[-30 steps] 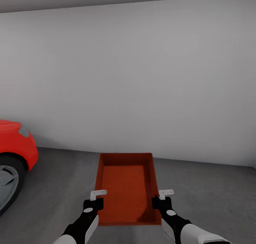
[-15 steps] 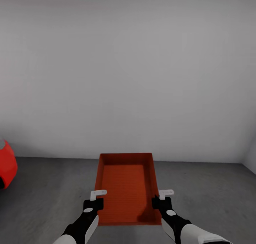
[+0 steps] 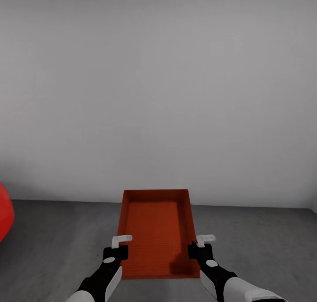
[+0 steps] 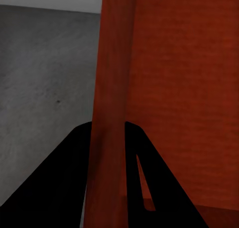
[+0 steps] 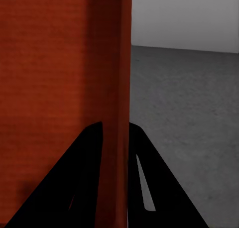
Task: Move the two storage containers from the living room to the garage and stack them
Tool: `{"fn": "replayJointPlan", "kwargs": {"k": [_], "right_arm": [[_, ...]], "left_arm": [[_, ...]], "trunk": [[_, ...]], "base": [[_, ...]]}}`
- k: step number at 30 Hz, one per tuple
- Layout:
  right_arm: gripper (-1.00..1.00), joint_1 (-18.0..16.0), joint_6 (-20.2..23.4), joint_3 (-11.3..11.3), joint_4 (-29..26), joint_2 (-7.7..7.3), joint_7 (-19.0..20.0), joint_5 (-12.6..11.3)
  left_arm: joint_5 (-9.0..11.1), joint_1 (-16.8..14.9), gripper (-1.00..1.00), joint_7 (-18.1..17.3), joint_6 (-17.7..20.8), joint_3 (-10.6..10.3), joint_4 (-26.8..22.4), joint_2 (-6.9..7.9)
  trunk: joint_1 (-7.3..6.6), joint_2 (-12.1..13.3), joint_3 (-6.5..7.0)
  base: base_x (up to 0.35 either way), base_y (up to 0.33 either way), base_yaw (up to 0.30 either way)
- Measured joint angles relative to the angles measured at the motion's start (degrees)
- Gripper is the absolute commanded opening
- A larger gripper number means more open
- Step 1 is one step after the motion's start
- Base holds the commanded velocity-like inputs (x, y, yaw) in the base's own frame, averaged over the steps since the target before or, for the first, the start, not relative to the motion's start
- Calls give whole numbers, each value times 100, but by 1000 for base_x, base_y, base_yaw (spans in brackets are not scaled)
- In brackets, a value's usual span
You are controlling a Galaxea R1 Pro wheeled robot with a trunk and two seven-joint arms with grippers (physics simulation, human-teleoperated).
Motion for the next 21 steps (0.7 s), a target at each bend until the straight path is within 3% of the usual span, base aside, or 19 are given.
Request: {"fn": "replayJointPlan", "kwargs": {"k": [21], "right_arm": [[-100,-1,0,0,0,0,0,-1]], "left_arm": [[-1,-1,-100,-1,0,1,1,0]], "trunk": [[0,1,0]], "base": [[321,95,0]]}}
